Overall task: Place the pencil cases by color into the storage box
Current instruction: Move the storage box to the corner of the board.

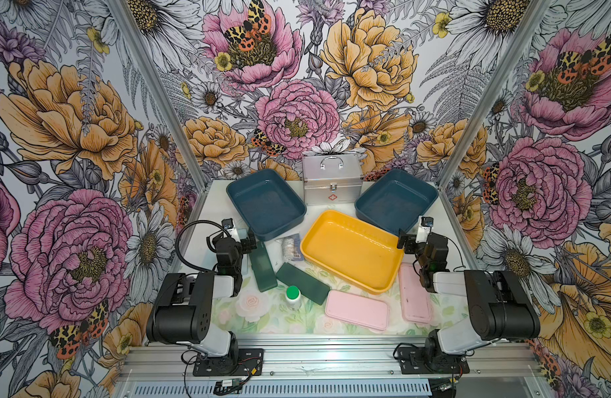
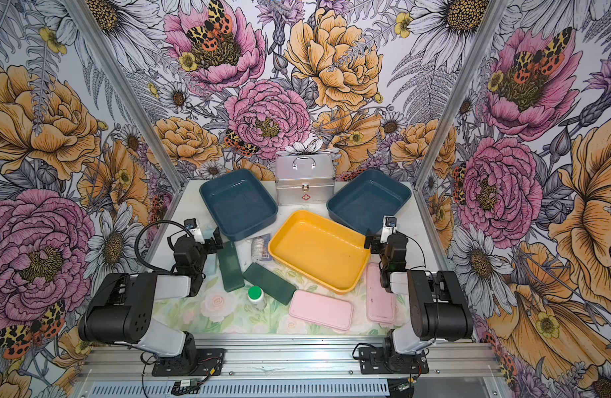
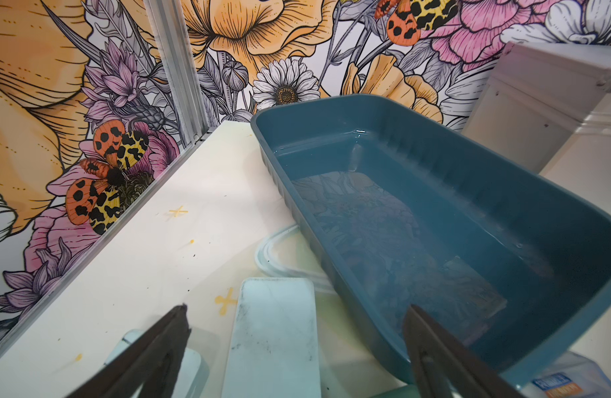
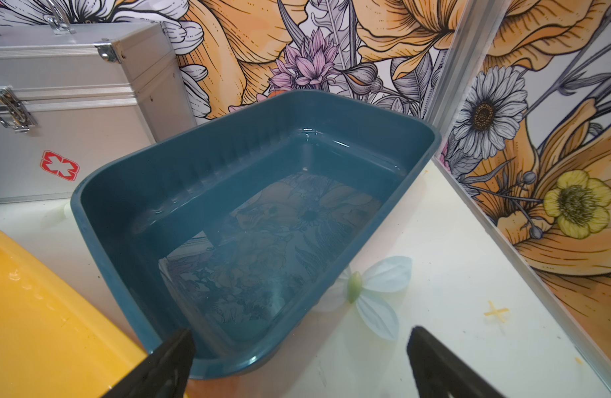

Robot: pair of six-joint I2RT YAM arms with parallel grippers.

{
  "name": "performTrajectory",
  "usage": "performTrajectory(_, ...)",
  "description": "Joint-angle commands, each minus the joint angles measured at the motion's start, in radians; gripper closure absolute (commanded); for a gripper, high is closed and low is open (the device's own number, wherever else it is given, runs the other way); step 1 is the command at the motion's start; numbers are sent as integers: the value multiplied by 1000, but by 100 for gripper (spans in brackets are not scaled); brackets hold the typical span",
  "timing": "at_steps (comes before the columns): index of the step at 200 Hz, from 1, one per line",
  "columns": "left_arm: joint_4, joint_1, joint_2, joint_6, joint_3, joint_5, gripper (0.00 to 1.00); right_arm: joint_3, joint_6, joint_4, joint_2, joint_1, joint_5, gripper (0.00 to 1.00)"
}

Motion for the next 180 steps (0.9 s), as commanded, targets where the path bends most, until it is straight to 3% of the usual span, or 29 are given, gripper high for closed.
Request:
performTrajectory(1, -78, -16, -50, 4, 41, -91, 1, 62, -9, -115, -43, 7, 1, 1)
performTrajectory(36, -319, -38, -253, -3, 86, -138, 1, 50, -2, -196, -160, 8, -4, 0)
performTrajectory(65, -628, -97, -421, -18, 189, -191, 1, 30, 42, -283, -335, 16, 28, 1)
performTrajectory(104, -938, -201, -590, -146, 336, -230, 1, 146, 136, -669, -536, 54, 132, 1)
performTrajectory(141, -1197, -291, -625, -269, 504, -162, 1, 192, 270, -915, -750, 99, 251, 1)
performTrajectory(156, -1315, -296, -589, -323, 608, -82, 1, 242, 355, -1071, -819, 100, 332, 1)
performTrajectory(180, -1451, -323, -515, -372, 761, -21, 1, 322, 381, -1287, -874, 102, 399, 0)
